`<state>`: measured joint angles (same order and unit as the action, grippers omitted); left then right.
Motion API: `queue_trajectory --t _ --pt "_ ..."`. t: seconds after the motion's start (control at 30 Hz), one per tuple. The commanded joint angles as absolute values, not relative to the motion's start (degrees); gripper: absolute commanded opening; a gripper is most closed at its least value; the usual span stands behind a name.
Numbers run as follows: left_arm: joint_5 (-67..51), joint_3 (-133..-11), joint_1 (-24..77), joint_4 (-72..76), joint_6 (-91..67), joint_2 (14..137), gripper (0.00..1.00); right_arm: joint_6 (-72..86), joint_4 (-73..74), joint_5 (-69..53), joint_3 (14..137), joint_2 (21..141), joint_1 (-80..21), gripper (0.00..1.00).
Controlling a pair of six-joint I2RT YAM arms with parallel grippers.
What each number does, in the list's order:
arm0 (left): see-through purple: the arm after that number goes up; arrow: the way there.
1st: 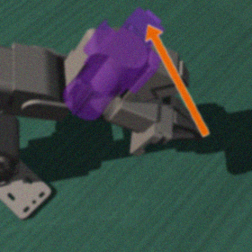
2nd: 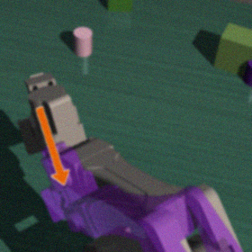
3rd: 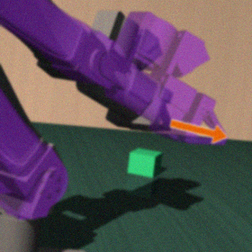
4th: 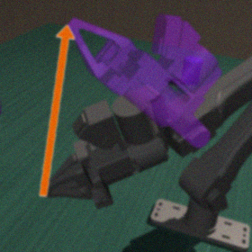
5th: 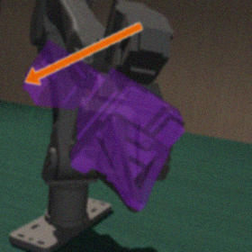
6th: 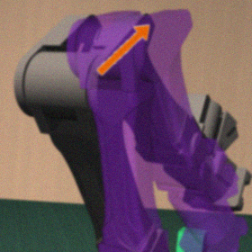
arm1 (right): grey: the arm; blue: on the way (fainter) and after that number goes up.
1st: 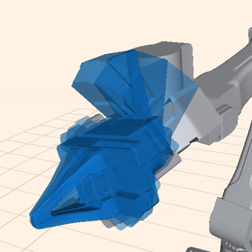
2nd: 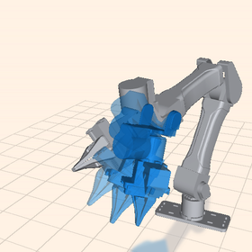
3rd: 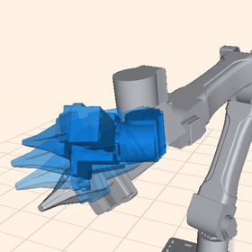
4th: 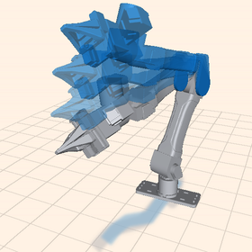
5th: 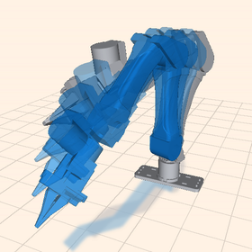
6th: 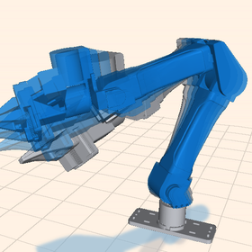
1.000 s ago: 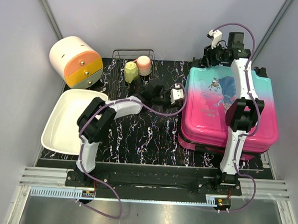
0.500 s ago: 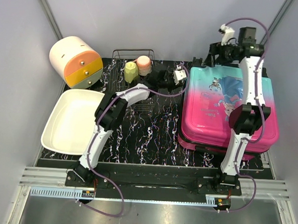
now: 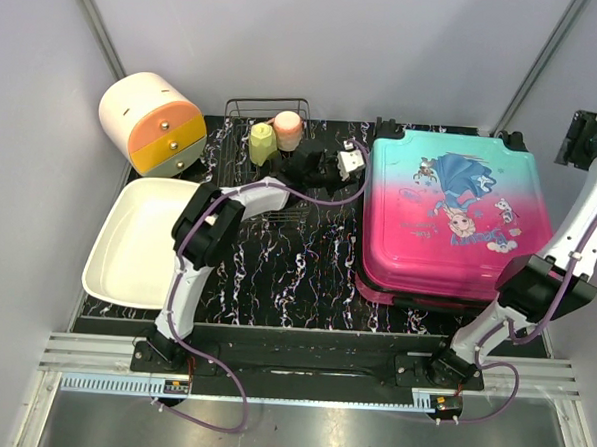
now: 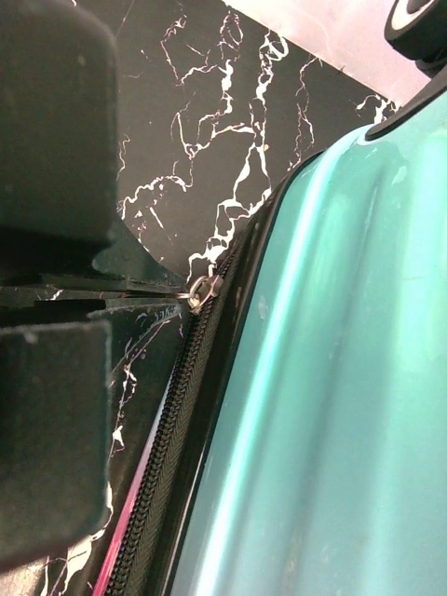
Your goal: Open, take out, and arrange the luggage
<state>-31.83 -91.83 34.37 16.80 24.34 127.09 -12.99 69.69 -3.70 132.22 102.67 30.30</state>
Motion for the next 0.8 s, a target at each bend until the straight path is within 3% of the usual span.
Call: queue_trajectory --t 0.0,0.27,0.43,0.77 --pt "-31.11 -90.98 32.69 23.91 22.33 119.53 0.00 -19.15 68.65 0.88 128.24 105.20 31.90 0.62" --pt "-34.63 -80.87 33.92 27.24 21.45 112.43 0.00 -25.57 65.13 -0.88 124.63 111.61 31.90 0.49" --pt "-35.07 -74.54 35.77 28.39 22.24 109.16 0.00 -30.06 63.81 -14.20 123.65 115.47 31.29 0.47" --pt "-30.94 -69.00 37.62 29.62 13.89 104.78 0.00 -26.54 75.23 -31.72 150.46 136.48 20.41 0.43"
